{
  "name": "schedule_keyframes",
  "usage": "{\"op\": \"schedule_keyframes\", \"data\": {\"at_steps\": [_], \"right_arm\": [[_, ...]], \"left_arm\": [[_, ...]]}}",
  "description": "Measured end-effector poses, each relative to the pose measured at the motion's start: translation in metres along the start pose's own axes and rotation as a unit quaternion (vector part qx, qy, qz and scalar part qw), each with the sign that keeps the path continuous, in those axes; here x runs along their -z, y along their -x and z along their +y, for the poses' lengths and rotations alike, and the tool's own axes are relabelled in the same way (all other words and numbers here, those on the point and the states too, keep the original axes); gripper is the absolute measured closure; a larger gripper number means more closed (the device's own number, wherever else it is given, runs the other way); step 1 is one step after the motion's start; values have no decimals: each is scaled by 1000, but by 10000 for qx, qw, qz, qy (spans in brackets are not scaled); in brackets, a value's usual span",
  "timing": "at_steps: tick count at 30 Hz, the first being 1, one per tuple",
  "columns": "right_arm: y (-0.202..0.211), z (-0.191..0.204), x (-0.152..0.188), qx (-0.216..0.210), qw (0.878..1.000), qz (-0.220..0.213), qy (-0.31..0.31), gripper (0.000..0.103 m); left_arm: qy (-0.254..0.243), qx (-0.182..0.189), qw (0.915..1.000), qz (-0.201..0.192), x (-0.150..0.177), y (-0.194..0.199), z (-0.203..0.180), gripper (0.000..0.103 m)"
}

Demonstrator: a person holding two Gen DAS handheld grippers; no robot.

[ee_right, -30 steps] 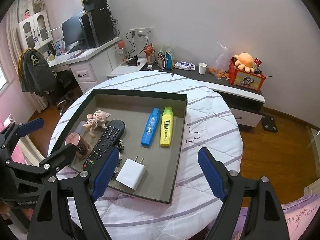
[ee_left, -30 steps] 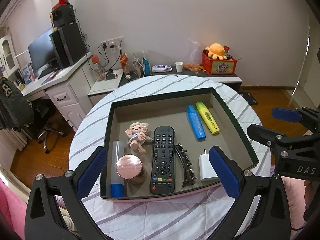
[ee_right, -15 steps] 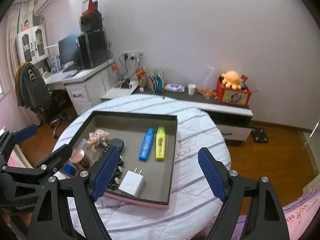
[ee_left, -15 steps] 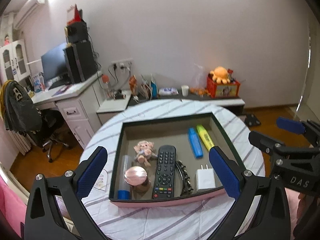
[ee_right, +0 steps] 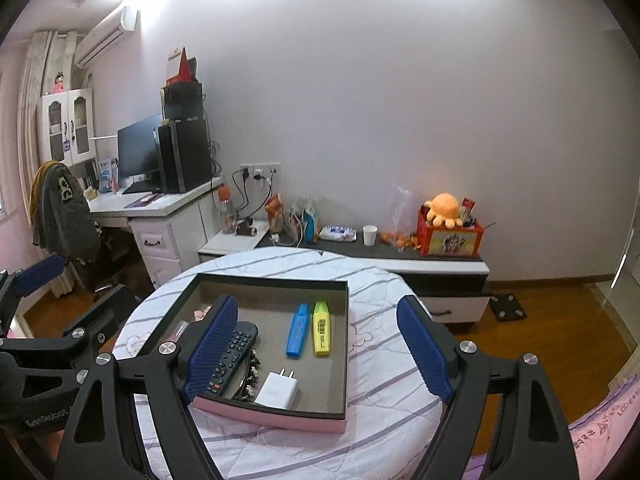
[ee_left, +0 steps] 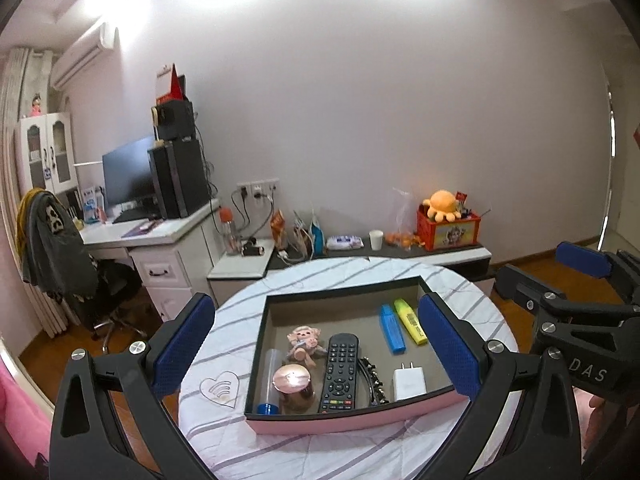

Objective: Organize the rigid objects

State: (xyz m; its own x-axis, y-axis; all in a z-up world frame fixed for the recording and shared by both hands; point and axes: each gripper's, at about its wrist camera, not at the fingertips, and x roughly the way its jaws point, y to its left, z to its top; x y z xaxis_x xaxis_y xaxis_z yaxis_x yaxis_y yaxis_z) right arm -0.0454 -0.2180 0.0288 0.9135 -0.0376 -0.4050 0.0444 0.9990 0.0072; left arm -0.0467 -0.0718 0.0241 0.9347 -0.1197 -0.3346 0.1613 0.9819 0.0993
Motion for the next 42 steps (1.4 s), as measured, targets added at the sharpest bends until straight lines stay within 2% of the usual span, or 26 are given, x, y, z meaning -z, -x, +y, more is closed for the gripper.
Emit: {"op": "schedule_keyframes", "data": {"at_steps": [5, 19, 20, 22, 23, 25, 30, 37, 42], "right_arm": [[17, 9, 1, 139, 9997, -181, 57, 17], [44, 26, -9, 137, 9988, -449, 144, 16], [45, 27, -10, 132, 9987, -473, 147, 15], [48, 28, -12, 195, 9981, -569, 134, 3], [49, 26, -12, 306, 9975, -622, 103, 0], [52, 25, -12, 283, 9970, -714, 114, 0], [53, 29, -9, 270, 9976, -586, 238, 0], [52, 34, 6, 202, 9993, -38, 322, 0], [54, 34, 11, 228, 9989, 119, 396, 0]], "left_arm": [[18, 11, 9999, -164, 2, 15, 5, 0], [101, -29, 9992, -396, -8, 41, 20, 0], [120, -37, 9990, -425, -9, 43, 22, 0], [149, -63, 9989, -433, -9, 44, 24, 0], [187, -98, 9988, -442, -10, 44, 27, 0], [239, -148, 9987, -425, -10, 45, 32, 0], [241, -121, 9994, -234, -4, 46, 37, 0], [187, -106, 9997, 79, 7, 43, 35, 0], [149, -27, 9997, 208, 12, 44, 30, 0]]}}
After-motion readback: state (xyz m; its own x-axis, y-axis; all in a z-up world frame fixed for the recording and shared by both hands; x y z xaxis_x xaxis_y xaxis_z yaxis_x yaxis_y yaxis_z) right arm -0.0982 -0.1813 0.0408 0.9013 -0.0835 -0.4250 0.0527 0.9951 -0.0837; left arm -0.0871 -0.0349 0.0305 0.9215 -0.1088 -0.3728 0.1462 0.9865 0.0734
